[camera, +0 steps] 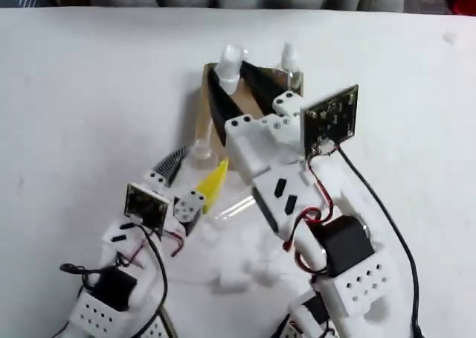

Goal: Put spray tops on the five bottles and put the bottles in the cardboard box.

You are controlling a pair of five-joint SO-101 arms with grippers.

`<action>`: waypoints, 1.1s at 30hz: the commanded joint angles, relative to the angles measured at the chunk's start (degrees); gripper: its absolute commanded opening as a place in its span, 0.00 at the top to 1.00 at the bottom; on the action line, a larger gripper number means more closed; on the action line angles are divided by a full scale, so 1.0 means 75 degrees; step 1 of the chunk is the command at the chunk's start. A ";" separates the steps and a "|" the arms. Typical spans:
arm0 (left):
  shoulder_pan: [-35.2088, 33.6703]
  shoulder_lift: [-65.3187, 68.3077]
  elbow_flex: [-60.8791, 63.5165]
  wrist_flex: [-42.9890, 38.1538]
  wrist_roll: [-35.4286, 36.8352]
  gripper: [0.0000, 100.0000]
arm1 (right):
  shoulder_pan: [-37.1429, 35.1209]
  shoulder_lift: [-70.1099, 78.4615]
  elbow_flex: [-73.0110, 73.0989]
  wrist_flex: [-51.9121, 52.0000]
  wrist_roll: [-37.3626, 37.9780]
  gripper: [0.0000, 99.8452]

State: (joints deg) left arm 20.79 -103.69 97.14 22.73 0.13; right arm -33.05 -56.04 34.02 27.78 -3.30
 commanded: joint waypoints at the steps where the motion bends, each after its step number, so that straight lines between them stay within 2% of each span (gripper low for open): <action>1: 0.0076 -0.0111 -0.0023 -0.0246 -0.0094 0.98 | 0.0041 -0.0029 0.0000 -0.0193 -0.0070 0.98; 4: 0.0076 -0.0111 -0.0023 -0.0246 -0.0094 0.98 | -0.0018 -0.0029 0.0023 -0.0123 -0.0094 0.98; 12: 0.0076 -0.0111 -0.0023 -0.0246 -0.0094 0.98 | -0.0920 -0.0275 0.0516 0.0674 -0.0059 0.98; 20: 0.0076 -0.0111 -0.0023 -0.0246 -0.0094 0.98 | -0.0979 -0.0779 0.1313 0.0791 -0.0047 0.98; 26: 0.0076 -0.0111 -0.0023 -0.0246 -0.0094 0.98 | -0.0979 -0.0768 0.1289 0.1553 -0.0047 0.98; 33: 0.0076 -0.0111 -0.0023 -0.0246 -0.0094 0.98 | -0.1084 -0.0791 0.1289 0.1823 -0.0047 0.80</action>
State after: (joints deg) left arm 20.97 -103.69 97.14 22.73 0.13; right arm -40.09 -60.79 44.57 40.62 -3.38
